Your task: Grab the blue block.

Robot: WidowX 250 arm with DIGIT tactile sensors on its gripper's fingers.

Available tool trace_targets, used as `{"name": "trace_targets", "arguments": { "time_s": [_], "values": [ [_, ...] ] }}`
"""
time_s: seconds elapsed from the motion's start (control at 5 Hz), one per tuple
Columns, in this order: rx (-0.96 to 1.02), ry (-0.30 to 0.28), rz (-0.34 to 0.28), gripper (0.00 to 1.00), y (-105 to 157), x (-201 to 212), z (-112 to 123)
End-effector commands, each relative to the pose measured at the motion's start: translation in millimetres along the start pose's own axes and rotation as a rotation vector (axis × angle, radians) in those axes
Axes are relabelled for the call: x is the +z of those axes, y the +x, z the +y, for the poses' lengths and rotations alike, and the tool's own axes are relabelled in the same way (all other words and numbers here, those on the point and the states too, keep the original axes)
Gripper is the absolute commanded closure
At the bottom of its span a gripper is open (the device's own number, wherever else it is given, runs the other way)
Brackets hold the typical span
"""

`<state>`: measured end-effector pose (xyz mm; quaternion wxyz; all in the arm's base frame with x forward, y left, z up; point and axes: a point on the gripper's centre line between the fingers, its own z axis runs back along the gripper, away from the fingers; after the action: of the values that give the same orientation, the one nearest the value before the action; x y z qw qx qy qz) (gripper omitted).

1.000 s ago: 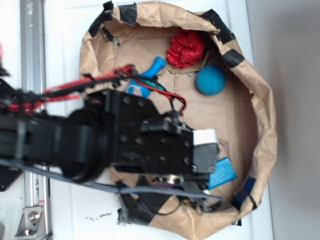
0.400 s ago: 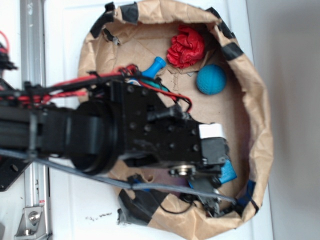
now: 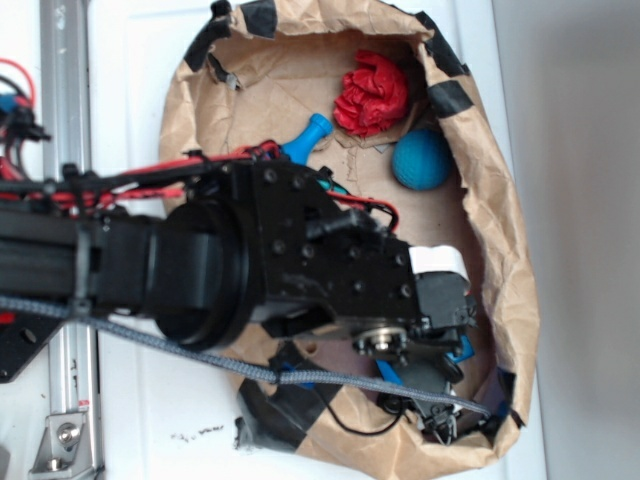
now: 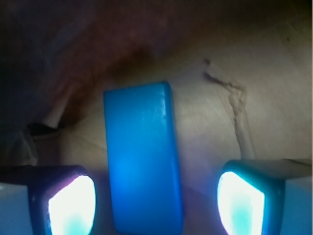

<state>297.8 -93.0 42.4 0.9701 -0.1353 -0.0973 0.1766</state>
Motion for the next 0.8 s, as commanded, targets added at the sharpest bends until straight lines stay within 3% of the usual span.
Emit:
{"name": "trace_targets", "arguments": {
  "time_s": [0.0, 0.2, 0.4, 0.6],
  "values": [
    [-0.010, 0.119, 0.027, 0.00, 15.5, -50.9, -11.7],
    [-0.029, 0.139, 0.029, 1.00, 7.4, -47.5, -4.8],
    [-0.028, 0.072, -0.019, 1.00, 7.6, -17.1, 2.3],
    [0.027, 0.081, -0.085, 1.00, 10.1, 10.8, 13.4]
  ]
}}
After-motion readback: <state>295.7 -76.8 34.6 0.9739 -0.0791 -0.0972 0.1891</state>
